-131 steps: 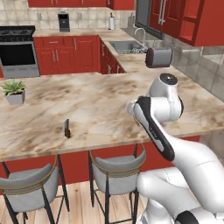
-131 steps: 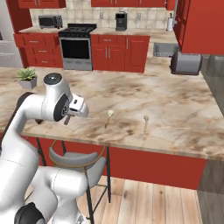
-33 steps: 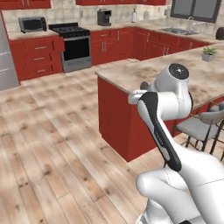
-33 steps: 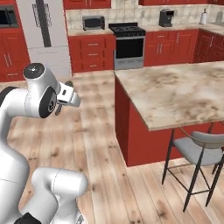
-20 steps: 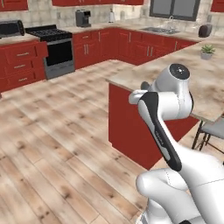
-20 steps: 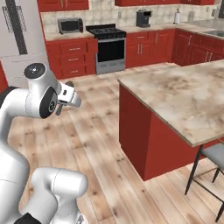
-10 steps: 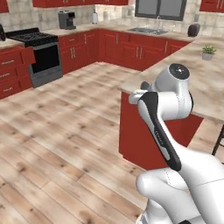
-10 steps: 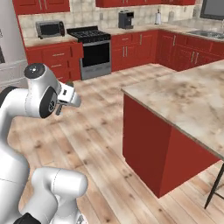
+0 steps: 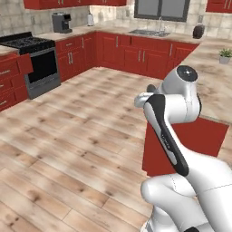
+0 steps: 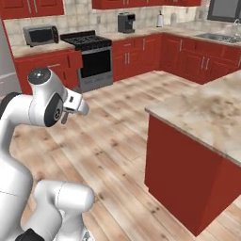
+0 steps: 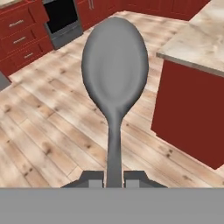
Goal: Pick up the metallic utensils from the counter and place them in the open drawer. Make sure not to pick up any wooden utensils.
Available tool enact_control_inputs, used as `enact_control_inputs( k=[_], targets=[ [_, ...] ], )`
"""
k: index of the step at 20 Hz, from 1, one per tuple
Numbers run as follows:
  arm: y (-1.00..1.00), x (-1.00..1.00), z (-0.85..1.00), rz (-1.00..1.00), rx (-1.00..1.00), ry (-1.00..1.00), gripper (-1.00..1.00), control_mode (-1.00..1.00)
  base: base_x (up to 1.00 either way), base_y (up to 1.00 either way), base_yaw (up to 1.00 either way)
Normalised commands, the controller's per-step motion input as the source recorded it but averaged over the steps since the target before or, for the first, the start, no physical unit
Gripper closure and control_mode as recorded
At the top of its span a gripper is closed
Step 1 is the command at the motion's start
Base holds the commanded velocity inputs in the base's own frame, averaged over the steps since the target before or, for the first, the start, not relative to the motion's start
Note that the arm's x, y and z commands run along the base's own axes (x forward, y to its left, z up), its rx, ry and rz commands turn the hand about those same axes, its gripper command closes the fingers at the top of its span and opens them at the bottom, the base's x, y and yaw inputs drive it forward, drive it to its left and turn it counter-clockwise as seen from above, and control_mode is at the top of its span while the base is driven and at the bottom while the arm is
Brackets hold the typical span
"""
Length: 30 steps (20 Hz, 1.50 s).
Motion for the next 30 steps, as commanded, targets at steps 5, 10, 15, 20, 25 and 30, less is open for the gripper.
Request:
enact_control_inputs(
  k=[5, 10, 15, 20, 25, 30],
  targets=[
    [0.0, 0.0, 0.0, 0.0, 0.0, 0.0, 1.0, 1.0, 0.34, 1.0, -0.13],
    [0.0, 0.0, 0.0, 0.0, 0.0, 0.0, 1.0, 1.0, 0.53, 1.0, -0.14],
    [0.0, 0.0, 0.0, 0.0, 0.0, 0.0, 1.0, 1.0, 0.83, 1.0, -0.16],
    [0.0, 0.0, 0.0, 0.0, 0.0, 0.0, 1.0, 1.0, 0.99, 1.0, -0.17],
    [0.0, 0.0, 0.0, 0.0, 0.0, 0.0, 1.0, 1.0, 0.95, 1.0, -0.17],
    [0.0, 0.0, 0.0, 0.0, 0.0, 0.0, 1.0, 1.0, 0.82, 1.0, -0.16]
  ],
)
